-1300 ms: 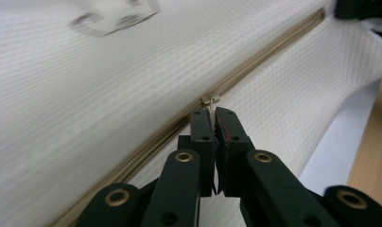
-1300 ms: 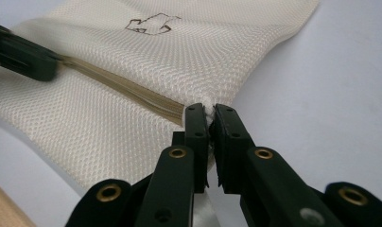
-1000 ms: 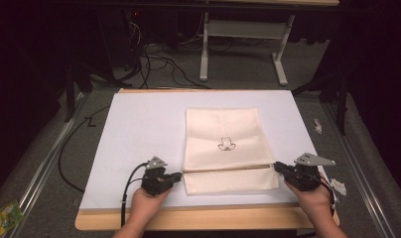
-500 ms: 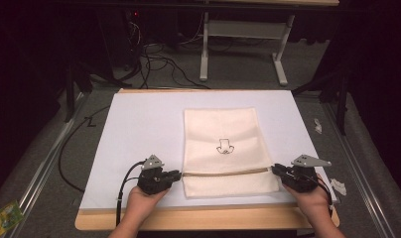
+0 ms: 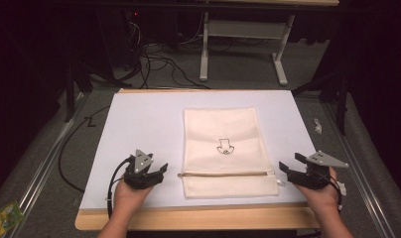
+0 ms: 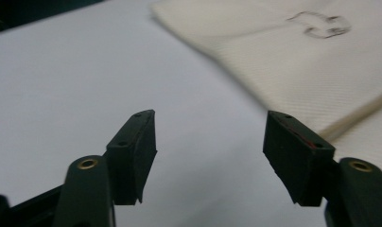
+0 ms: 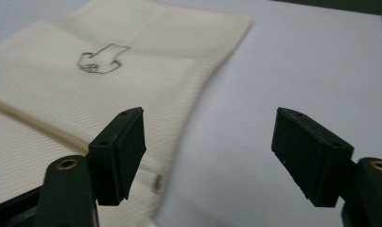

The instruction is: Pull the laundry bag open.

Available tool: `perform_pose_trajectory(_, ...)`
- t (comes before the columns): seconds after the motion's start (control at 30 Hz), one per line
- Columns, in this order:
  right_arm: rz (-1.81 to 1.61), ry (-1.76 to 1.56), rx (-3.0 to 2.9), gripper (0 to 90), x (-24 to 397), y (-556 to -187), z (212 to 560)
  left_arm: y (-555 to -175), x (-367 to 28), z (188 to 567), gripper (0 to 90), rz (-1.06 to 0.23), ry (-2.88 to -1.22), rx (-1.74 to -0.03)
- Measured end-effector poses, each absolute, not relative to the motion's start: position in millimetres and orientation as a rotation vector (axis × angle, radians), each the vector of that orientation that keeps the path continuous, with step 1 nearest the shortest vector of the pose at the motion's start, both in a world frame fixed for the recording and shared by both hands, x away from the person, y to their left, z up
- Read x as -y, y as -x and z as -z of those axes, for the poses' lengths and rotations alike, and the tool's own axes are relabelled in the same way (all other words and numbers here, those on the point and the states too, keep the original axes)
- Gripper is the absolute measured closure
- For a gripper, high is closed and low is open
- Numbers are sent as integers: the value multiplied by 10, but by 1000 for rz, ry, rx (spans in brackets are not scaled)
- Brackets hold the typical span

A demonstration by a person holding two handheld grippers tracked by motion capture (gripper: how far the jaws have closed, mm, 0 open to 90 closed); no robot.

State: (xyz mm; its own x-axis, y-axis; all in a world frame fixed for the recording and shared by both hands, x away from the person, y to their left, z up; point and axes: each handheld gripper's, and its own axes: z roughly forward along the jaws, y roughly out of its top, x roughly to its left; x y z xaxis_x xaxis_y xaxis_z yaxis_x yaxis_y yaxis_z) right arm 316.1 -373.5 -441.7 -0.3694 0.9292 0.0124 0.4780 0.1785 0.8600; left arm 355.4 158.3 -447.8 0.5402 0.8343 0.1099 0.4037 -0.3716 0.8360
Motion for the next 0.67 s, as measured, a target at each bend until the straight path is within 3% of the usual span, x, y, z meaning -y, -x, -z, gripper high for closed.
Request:
perform_pose_trajectory(0.2, -1157, -1402, -1792, 185, 4120, -3105, 4378, -3569, -1926, 4429, 287, -630, -1830, -1108)
perform_pose_trajectory(0.67, -1092, -1343, -1881, 169, 3928, -3134, 4434, -3579, -1858, 4449, 262, -624, -1859, -1075)
